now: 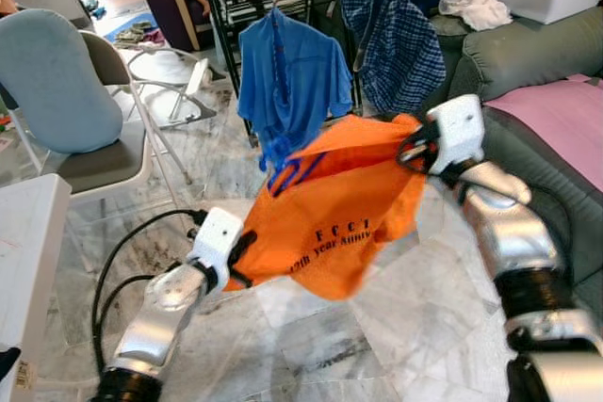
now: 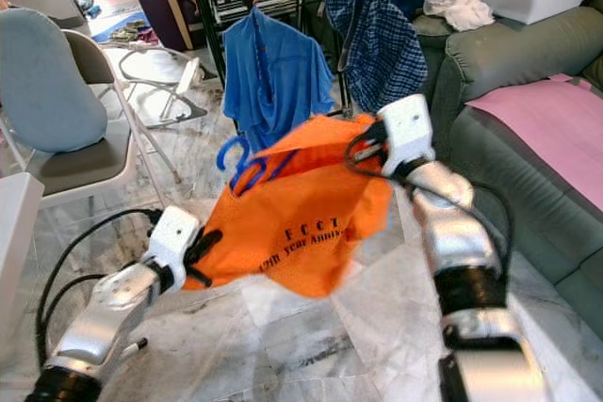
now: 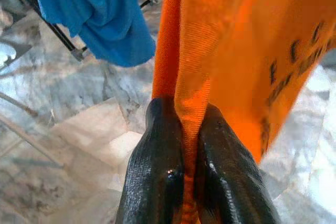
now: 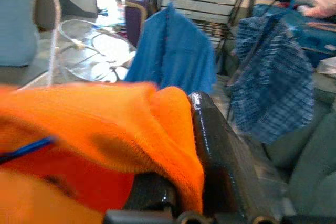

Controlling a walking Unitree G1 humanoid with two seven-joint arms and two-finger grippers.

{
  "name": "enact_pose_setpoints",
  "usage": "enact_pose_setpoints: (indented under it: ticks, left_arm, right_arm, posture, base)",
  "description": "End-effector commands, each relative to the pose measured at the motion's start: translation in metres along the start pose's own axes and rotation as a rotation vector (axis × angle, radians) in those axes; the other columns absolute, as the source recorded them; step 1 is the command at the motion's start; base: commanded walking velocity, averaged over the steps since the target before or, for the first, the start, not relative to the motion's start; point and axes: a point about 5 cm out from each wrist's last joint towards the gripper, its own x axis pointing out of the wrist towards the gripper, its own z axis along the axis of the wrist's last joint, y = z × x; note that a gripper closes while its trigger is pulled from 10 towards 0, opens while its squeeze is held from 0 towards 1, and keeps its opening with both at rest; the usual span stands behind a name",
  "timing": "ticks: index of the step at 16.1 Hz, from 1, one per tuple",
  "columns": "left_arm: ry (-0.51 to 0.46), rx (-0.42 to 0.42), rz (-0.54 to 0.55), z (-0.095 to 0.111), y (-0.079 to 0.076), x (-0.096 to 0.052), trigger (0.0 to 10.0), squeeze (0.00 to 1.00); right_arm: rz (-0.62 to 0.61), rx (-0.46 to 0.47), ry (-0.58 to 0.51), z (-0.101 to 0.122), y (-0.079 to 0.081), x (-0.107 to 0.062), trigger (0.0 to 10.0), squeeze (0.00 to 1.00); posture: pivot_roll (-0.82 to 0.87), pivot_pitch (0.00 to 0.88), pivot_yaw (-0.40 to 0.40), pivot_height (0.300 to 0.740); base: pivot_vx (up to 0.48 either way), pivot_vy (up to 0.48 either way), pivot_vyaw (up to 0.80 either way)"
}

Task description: Hang hanger

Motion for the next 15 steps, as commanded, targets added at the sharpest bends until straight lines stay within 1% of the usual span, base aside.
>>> enact_pose_setpoints:
  ticks: [1, 2, 3, 4, 5, 6, 7, 9, 10, 12, 13, 15]
  left_arm:
    - [-0.023, -0.055, 0.098, 0.011, 0.013, -0.002, 0.0, 0.0]
    - [-0.023, -0.07, 0.111, 0.013, 0.013, -0.002, 0.0, 0.0]
    - [-0.025, -0.082, 0.12, 0.015, 0.013, -0.001, 0.0, 0.0]
    - [-0.026, -0.083, 0.126, 0.016, 0.013, -0.001, 0.0, 0.0]
    - [-0.028, -0.09, 0.125, 0.018, 0.012, 0.0, 0.0, 0.0]
    - [-0.028, -0.097, 0.126, 0.019, 0.011, 0.0, 0.0, 0.0]
    - [-0.033, -0.116, 0.123, 0.021, 0.01, 0.0, 0.0, 0.0]
    - [-0.033, -0.126, 0.128, 0.024, 0.01, 0.0, 0.0, 0.0]
    - [-0.034, -0.137, 0.132, 0.026, 0.01, 0.0, 0.0, 0.0]
    - [-0.035, -0.156, 0.141, 0.027, 0.011, 0.001, 0.0, 0.0]
    - [-0.035, -0.157, 0.142, 0.028, 0.012, 0.001, 0.0, 0.0]
    - [-0.038, -0.155, 0.142, 0.029, 0.012, 0.001, 0.0, 0.0]
  right_arm:
    - [0.037, 0.0, 0.015, -0.004, 0.016, -0.002, 0.0, 0.0]
    - [0.05, 0.006, 0.024, -0.008, 0.021, -0.003, 0.0, 0.0]
    - [0.082, 0.009, 0.035, -0.012, 0.031, -0.004, 0.0, 0.0]
    - [0.097, 0.014, 0.043, -0.015, 0.037, -0.005, 0.0, 0.0]
    - [0.132, 0.026, 0.068, -0.022, 0.047, -0.008, 0.0, 0.0]
    - [0.147, 0.025, 0.085, -0.026, 0.052, -0.009, 0.0, 0.0]
    - [0.192, 0.036, 0.119, -0.034, 0.062, -0.013, 0.0, 0.0]
    - [0.252, 0.043, 0.155, -0.043, 0.074, -0.02, 0.0, 0.0]
    - [0.302, 0.051, 0.177, -0.048, 0.085, -0.025, 0.0, 0.0]
    - [0.354, 0.059, 0.207, -0.053, 0.095, -0.03, 0.0, 0.0]
    - [0.407, 0.065, 0.224, -0.056, 0.103, -0.035, 0.0, 0.0]
    - [0.454, 0.061, 0.243, -0.059, 0.11, -0.04, 0.0, 0.0]
  posture:
    - [-0.09, 0.074, 0.102, 0.74]
    - [-0.09, 0.074, 0.102, 0.74]
    - [-0.09, 0.074, 0.102, 0.74]
    - [-0.09, 0.074, 0.102, 0.74]
    - [-0.09, 0.073, 0.102, 0.74]
    - [-0.09, 0.073, 0.102, 0.74]
    - [-0.09, 0.073, 0.102, 0.74]
    - [-0.09, 0.072, 0.1, 0.74]
    - [-0.09, 0.072, 0.1, 0.74]
    - [-0.08, 0.07, 0.099, 0.74]
    - [-0.08, 0.07, 0.099, 0.74]
    - [-0.08, 0.07, 0.099, 0.74]
  base:
    - [0.0, 0.0, 0.0]
    - [0.0, 0.0, 0.0]
    - [0.0, 0.0, 0.0]
    - [0.0, 0.0, 0.0]
    - [0.0, 0.0, 0.0]
    - [0.0, 0.0, 0.0]
    - [0.0, 0.0, 0.0]
    - [0.0, 0.0, 0.0]
    - [0.0, 0.0, 0.0]
    - [0.0, 0.0, 0.0]
    - [0.0, 0.0, 0.0]
    - [0.0, 0.0, 0.0]
